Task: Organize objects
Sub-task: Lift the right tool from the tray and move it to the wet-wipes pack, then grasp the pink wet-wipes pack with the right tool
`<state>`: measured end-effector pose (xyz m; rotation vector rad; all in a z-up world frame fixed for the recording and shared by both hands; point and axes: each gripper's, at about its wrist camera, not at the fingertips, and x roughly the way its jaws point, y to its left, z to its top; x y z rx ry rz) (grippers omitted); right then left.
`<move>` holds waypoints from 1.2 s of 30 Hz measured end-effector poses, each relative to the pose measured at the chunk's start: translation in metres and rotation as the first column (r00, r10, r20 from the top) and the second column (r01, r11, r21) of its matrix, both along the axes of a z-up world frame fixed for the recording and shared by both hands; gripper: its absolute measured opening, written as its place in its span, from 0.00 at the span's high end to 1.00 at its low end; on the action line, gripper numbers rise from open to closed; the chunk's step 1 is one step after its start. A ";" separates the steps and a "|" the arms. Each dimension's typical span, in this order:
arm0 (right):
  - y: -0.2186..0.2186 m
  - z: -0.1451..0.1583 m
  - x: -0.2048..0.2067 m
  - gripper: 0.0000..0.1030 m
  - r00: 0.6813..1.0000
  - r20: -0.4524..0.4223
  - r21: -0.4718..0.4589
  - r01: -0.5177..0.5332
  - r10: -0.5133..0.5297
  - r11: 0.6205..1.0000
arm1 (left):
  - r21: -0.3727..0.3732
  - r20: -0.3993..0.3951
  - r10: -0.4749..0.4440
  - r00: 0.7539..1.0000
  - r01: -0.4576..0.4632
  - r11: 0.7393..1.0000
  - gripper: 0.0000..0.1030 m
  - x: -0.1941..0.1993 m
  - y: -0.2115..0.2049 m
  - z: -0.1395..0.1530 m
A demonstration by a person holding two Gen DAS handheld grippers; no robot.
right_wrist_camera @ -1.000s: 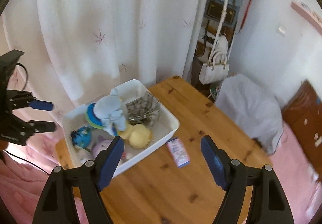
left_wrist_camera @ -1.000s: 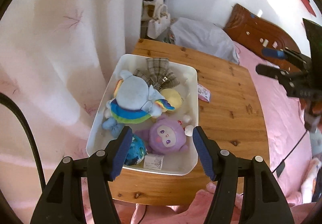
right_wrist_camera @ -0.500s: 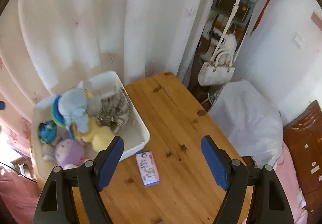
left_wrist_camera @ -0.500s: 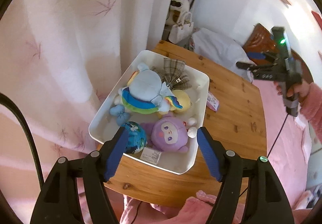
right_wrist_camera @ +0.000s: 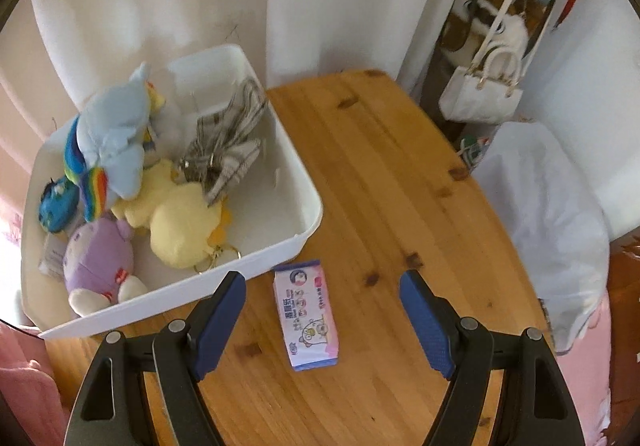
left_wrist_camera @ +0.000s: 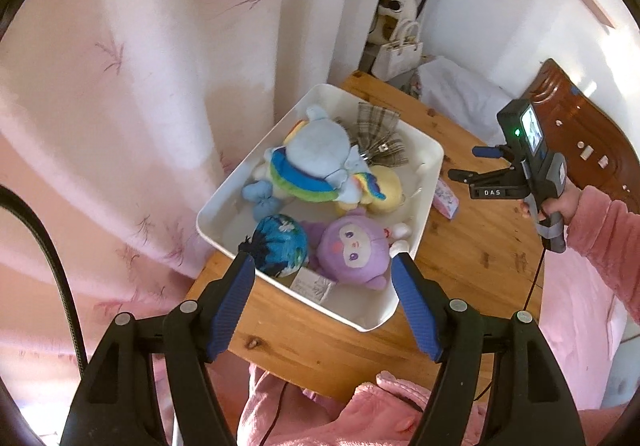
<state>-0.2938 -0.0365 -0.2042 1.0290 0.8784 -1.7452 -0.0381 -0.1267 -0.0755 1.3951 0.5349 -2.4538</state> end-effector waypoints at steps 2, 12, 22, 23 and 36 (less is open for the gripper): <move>0.000 -0.008 -0.001 0.22 1.000 0.001 0.009 -0.005 0.005 1.000 | -0.001 0.009 0.018 1.000 -0.018 1.000 0.28 0.002 0.000 0.000; 0.000 -0.046 -0.006 0.22 1.000 0.030 0.087 0.005 -0.008 0.996 | -0.021 0.040 0.079 0.996 -0.078 0.997 0.28 0.014 0.003 0.000; 0.002 -0.067 0.001 0.33 0.999 0.036 0.122 0.015 -0.019 0.992 | -0.026 0.054 0.092 0.994 -0.091 0.996 0.28 0.016 0.007 -0.004; 0.003 -0.068 0.002 0.34 0.999 0.037 0.122 0.015 -0.020 0.992 | -0.027 0.055 0.092 0.994 -0.091 0.996 0.28 0.016 0.008 -0.003; 0.025 -0.076 0.013 0.54 0.997 0.063 0.136 0.044 -0.053 0.990 | -0.050 0.078 0.073 0.994 -0.070 0.996 0.28 0.012 0.012 -0.003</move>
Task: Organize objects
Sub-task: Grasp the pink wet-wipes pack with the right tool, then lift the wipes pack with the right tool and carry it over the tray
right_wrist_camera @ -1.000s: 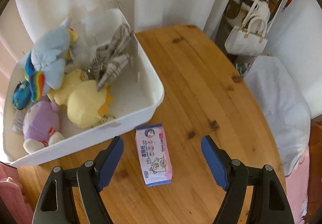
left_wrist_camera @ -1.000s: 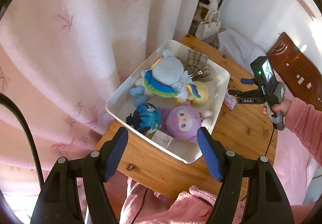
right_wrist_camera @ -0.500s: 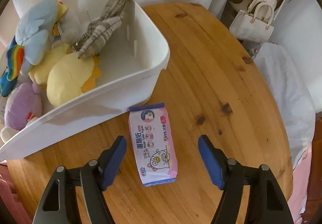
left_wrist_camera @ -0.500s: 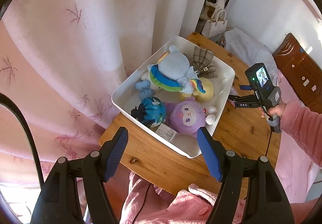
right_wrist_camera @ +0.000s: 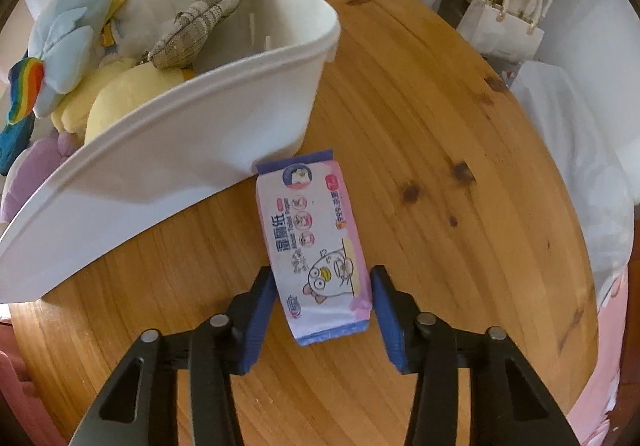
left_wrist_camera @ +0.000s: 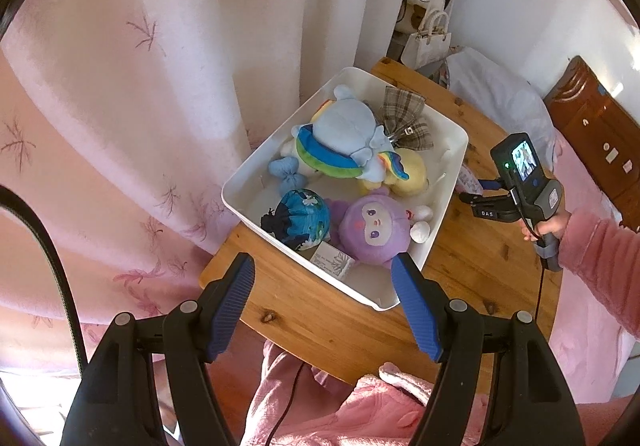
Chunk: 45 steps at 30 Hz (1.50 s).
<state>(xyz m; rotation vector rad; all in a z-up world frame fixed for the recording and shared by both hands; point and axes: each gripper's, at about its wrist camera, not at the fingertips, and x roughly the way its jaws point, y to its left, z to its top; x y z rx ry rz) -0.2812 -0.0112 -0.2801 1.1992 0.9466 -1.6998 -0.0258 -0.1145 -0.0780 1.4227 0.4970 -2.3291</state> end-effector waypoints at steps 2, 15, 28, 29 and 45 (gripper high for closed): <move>0.005 0.001 0.002 0.54 1.000 0.003 -0.009 0.013 -0.013 1.000 | -0.009 0.000 -0.011 1.000 0.011 1.000 0.28 -0.001 0.002 0.000; 0.050 0.019 0.022 0.54 0.980 0.060 -0.122 0.197 -0.191 0.973 | -0.056 0.005 -0.103 0.995 0.103 0.993 0.28 -0.011 0.011 0.004; 0.097 0.049 0.067 0.54 0.888 0.104 -0.235 0.460 -0.448 0.856 | -0.026 -0.100 -0.189 0.977 0.187 0.982 0.28 -0.025 -0.015 0.017; 0.098 0.051 0.074 0.54 0.879 0.107 -0.243 0.476 -0.464 0.845 | -0.026 -0.102 -0.197 0.975 0.195 0.980 0.28 -0.026 -0.018 0.018; 0.063 0.088 0.132 0.55 0.848 0.133 -0.387 0.521 -0.513 0.761 | -0.022 -0.144 -0.328 0.934 0.328 0.944 0.28 -0.037 -0.066 0.025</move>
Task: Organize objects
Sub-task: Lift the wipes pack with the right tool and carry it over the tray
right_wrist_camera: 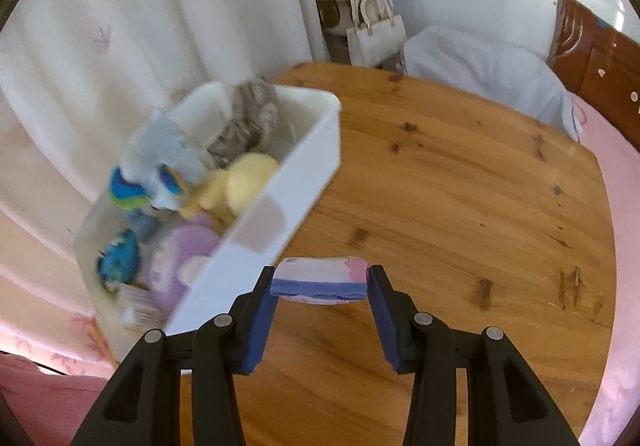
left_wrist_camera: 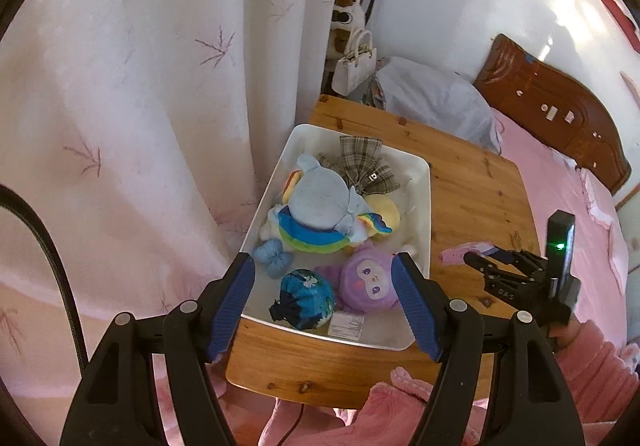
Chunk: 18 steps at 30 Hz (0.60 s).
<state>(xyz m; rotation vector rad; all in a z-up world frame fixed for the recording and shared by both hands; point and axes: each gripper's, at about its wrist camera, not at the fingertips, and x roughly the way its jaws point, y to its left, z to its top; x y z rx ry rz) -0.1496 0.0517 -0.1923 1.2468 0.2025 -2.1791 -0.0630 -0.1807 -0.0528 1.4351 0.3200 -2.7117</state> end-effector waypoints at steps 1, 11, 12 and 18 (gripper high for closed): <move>0.000 0.004 0.003 0.55 1.000 0.003 -0.014 0.001 -0.001 1.000 | 0.000 -0.003 -0.012 1.000 0.012 1.000 0.28 0.000 -0.002 0.000; -0.022 0.043 0.043 0.55 0.998 -0.061 -0.054 0.003 -0.007 0.999 | 0.020 -0.028 -0.139 0.990 0.139 0.990 0.28 -0.009 -0.014 -0.001; -0.025 0.045 0.047 0.55 0.998 -0.060 -0.056 0.003 -0.007 0.998 | 0.022 -0.031 -0.153 0.988 0.154 0.988 0.28 -0.010 -0.015 -0.001; -0.044 0.049 0.073 0.55 0.997 -0.075 -0.057 -0.032 0.028 0.998 | 0.021 -0.042 -0.228 0.973 0.229 0.973 0.28 -0.012 -0.016 -0.002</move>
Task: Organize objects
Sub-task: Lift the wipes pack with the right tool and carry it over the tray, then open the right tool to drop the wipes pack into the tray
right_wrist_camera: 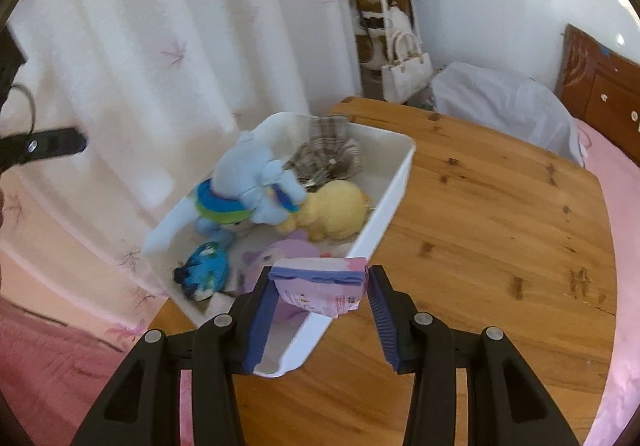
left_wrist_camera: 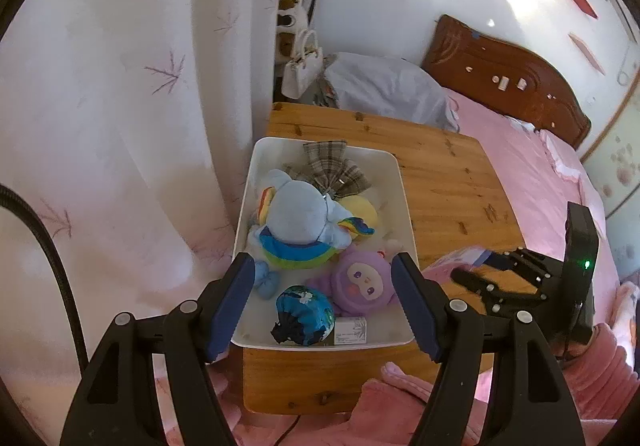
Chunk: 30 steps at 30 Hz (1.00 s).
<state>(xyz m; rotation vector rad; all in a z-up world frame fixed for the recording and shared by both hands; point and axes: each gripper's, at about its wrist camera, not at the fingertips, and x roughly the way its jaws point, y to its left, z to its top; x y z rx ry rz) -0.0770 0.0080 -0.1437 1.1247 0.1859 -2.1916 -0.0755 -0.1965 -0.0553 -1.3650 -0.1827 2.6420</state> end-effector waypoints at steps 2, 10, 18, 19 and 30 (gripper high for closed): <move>-0.009 -0.004 0.008 0.55 1.000 0.000 0.010 -0.018 0.018 1.000 | 0.003 -0.002 -0.018 1.000 0.018 1.000 0.28 -0.001 0.000 0.000; -0.032 -0.018 0.032 0.55 1.000 0.011 0.063 -0.020 0.019 0.998 | 0.016 0.021 -0.092 0.996 0.092 0.996 0.28 -0.012 0.009 -0.005; -0.036 -0.024 0.039 0.55 0.999 0.044 0.015 -0.026 0.026 1.000 | -0.008 0.024 -0.111 0.994 0.111 0.994 0.28 -0.007 0.021 -0.006; -0.038 -0.023 0.040 0.55 0.998 0.047 0.009 -0.042 0.041 0.999 | -0.010 0.021 -0.096 0.995 0.097 0.995 0.28 -0.007 0.021 -0.004; -0.038 -0.017 0.033 0.40 0.979 0.106 -0.025 -0.171 0.173 0.985 | -0.033 -0.009 0.050 0.999 -0.050 0.998 0.28 0.000 0.039 0.012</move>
